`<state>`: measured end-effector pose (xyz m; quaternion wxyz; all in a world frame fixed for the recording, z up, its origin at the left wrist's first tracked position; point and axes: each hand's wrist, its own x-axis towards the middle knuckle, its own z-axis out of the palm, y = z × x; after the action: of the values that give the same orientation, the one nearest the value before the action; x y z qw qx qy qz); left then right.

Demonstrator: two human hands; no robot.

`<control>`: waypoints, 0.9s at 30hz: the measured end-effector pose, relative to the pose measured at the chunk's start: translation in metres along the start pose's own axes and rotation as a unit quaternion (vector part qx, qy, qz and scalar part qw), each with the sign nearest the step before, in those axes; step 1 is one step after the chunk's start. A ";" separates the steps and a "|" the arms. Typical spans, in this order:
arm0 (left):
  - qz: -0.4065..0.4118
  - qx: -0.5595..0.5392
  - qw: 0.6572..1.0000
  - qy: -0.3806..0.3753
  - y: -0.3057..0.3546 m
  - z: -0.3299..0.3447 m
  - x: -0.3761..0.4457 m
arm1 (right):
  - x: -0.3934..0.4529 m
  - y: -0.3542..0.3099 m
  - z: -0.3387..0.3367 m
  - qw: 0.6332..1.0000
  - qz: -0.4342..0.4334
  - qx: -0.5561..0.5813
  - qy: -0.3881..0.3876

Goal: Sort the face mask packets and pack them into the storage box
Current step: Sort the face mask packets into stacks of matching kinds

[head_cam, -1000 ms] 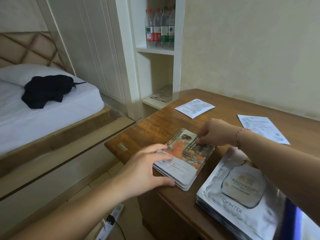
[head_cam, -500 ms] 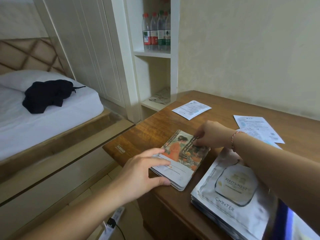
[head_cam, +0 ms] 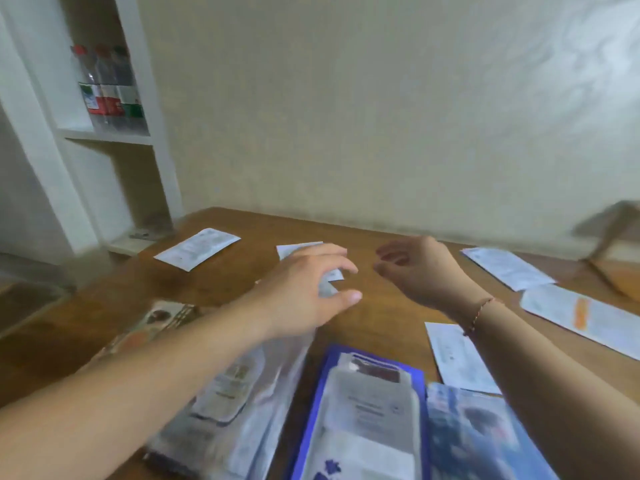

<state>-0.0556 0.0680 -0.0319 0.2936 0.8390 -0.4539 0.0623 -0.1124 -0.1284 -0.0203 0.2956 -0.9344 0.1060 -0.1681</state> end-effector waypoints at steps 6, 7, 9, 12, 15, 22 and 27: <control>0.073 0.027 0.982 -0.170 0.100 0.100 0.107 | -0.066 0.136 -0.079 0.976 0.190 -0.044 0.093; 0.080 0.038 0.976 -0.198 0.116 0.117 0.120 | -0.075 0.154 -0.088 0.970 0.214 -0.053 0.103; 0.083 0.061 0.965 -0.240 0.140 0.150 0.143 | -0.090 0.185 -0.102 0.956 0.255 -0.102 0.102; 0.052 0.059 0.957 -0.280 0.162 0.192 0.167 | -0.103 0.219 -0.117 0.928 0.303 -0.208 0.055; 0.037 0.049 0.955 -0.290 0.170 0.218 0.177 | -0.112 0.237 -0.124 0.916 0.346 -0.203 -0.009; 0.154 0.074 0.935 -0.310 0.183 0.237 0.177 | -0.148 0.226 -0.128 0.912 0.286 -0.286 -0.066; 0.271 0.139 0.905 -0.297 0.187 0.240 0.173 | -0.170 0.212 -0.132 0.930 0.271 -0.246 -0.037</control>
<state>-0.1437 -0.2669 -0.0825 -0.0032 0.6955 -0.7168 -0.0502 -0.3397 -0.3165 -0.0863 0.0948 -0.9190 0.3824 -0.0160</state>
